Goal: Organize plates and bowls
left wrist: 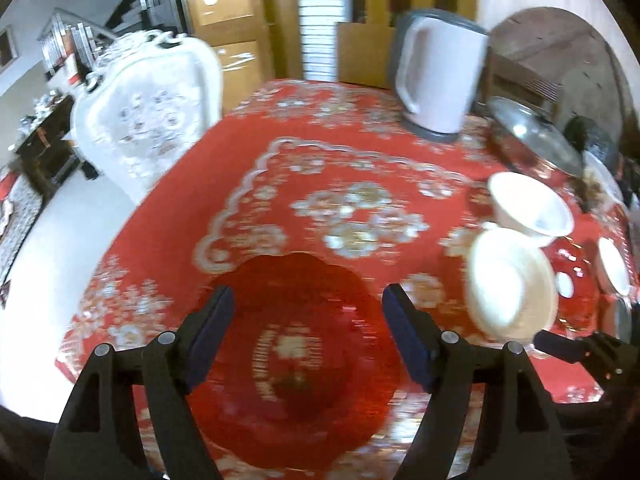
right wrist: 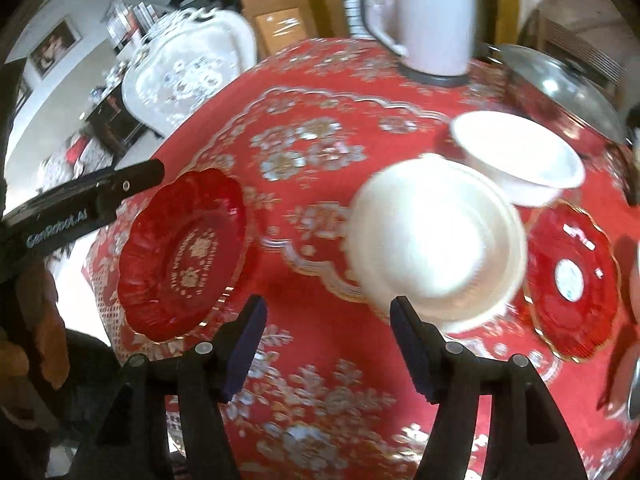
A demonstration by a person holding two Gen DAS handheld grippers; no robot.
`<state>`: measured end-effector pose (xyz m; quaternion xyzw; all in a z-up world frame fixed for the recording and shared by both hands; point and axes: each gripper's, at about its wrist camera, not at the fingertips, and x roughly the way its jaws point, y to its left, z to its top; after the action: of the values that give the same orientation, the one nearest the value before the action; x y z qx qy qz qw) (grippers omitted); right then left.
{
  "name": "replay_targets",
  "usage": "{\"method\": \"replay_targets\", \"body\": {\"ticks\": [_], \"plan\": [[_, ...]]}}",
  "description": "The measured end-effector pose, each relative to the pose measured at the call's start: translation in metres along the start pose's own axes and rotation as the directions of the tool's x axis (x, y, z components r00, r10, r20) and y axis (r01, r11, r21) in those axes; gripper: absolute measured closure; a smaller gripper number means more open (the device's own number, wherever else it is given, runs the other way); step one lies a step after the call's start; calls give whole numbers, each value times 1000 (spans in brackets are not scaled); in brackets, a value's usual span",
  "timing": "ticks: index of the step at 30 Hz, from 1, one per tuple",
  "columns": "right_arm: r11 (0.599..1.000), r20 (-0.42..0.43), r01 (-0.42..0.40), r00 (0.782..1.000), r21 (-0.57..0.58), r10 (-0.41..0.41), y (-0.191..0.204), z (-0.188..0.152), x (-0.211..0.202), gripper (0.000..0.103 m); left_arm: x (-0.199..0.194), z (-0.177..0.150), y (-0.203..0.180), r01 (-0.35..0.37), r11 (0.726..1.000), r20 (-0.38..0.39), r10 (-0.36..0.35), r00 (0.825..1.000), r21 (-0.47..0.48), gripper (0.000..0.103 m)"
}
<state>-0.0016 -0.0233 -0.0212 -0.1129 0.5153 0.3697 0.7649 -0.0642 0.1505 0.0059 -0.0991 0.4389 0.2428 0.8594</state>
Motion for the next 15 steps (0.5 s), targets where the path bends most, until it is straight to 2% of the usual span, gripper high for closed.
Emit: {"method": "replay_targets", "body": {"ticks": [7, 11, 15], "plan": [[987, 0, 58, 998, 147, -58, -67, -19, -16, 37, -5, -3, -79, 102, 989, -23, -100, 995, 104, 27], [973, 4, 101, 995, 206, -104, -101, -28, -27, 37, -4, -2, -129, 145, 973, -36, -140, 989, 181, 27], [953, 10, 140, 989, 270, -149, -134, -41, -39, 35, -2, 0, -163, 185, 959, -44, -180, 983, 214, 27]]}}
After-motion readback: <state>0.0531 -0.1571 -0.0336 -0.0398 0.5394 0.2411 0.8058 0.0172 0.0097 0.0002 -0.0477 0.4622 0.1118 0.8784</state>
